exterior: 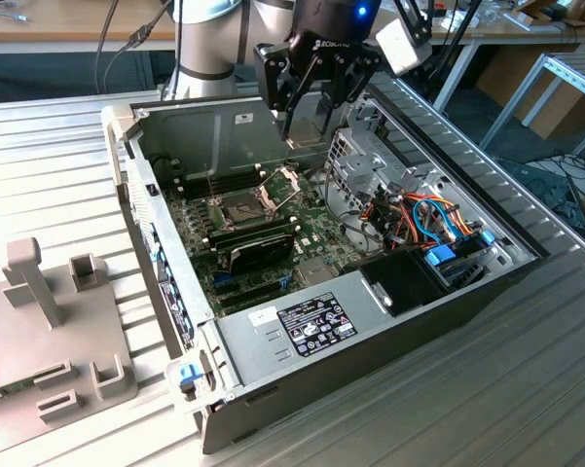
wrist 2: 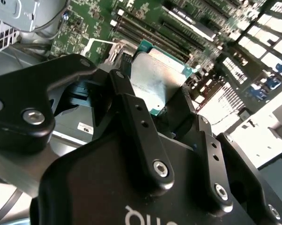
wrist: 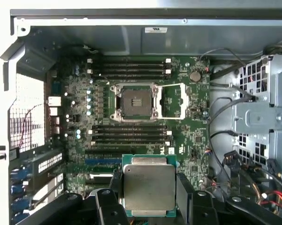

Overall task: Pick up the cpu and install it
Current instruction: 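Pick up the cpu and move it towards the insertion slot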

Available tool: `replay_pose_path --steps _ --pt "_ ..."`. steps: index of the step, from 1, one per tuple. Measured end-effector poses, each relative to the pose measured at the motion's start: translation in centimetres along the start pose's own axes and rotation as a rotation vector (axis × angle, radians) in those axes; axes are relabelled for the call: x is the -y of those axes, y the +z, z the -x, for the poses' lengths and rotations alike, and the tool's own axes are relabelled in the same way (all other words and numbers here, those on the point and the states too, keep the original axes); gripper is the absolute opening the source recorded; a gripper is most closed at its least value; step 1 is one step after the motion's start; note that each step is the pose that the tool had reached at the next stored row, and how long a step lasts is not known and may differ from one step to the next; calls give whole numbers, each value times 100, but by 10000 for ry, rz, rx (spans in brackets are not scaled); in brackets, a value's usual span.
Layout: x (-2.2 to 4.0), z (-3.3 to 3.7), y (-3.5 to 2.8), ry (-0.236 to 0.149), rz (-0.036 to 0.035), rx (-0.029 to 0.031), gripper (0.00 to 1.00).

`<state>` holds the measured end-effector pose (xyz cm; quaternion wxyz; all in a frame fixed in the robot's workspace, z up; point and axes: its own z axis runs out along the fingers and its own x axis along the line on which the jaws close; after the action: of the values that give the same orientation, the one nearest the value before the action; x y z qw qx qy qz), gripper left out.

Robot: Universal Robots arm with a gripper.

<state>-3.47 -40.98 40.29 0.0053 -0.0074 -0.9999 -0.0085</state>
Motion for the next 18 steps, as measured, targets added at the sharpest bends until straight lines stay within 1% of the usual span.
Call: replay_pose_path --steps 2,5,8,10,12,14,18 --pt "-80 5 34 -7 0 0 55" --pt "-154 10 64 -14 0 0 55" --pt "-261 17 114 -23 -1 0 55" --pt "-304 20 142 -27 0 0 55" --pt "-350 22 184 -30 0 0 55" --pt "-383 23 224 -34 0 0 55" --pt "-412 26 313 -52 1 0 55"
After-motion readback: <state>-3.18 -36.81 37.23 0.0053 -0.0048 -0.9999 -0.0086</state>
